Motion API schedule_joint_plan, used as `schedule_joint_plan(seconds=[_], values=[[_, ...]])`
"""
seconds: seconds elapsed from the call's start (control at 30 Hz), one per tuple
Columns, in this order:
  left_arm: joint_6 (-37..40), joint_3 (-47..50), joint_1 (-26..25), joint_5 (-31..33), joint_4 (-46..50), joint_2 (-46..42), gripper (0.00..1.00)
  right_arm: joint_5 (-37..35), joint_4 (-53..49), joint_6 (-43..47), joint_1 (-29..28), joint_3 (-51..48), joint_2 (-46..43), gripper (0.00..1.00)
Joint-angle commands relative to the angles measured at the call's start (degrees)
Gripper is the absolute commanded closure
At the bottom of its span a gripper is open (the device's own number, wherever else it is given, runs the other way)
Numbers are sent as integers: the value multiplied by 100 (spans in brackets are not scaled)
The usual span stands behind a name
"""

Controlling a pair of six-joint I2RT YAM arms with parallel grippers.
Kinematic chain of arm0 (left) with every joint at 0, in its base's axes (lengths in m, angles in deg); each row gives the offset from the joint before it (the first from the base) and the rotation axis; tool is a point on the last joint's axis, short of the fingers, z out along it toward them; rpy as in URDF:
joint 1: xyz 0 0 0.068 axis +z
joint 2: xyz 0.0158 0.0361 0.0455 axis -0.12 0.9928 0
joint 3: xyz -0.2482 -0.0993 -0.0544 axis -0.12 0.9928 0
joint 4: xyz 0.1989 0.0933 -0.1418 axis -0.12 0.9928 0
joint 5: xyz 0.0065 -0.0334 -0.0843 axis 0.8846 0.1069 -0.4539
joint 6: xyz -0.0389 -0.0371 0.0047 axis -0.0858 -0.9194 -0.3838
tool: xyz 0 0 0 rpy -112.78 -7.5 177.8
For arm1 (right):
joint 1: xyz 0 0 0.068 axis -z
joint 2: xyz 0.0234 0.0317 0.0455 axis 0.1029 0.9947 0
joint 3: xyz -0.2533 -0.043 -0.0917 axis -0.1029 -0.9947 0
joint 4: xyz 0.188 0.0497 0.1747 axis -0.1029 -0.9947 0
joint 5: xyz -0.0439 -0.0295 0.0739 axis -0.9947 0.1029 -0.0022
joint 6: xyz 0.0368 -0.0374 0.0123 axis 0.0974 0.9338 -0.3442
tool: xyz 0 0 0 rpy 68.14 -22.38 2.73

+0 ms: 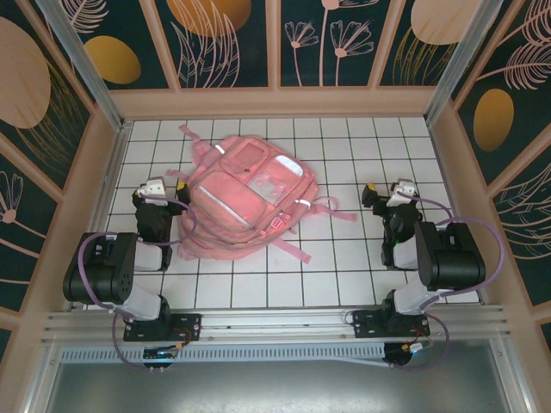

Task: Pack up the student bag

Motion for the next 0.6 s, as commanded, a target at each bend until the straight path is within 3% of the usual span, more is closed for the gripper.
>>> schedule_joint_plan(seconds=[0.0, 0.57], values=[[-124, -54, 36, -126, -32, 16, 1, 47, 19, -65, -7, 74, -35, 1], [-126, 0, 36, -103, -81, -42, 1, 310, -76, -21, 45, 121, -38, 1]])
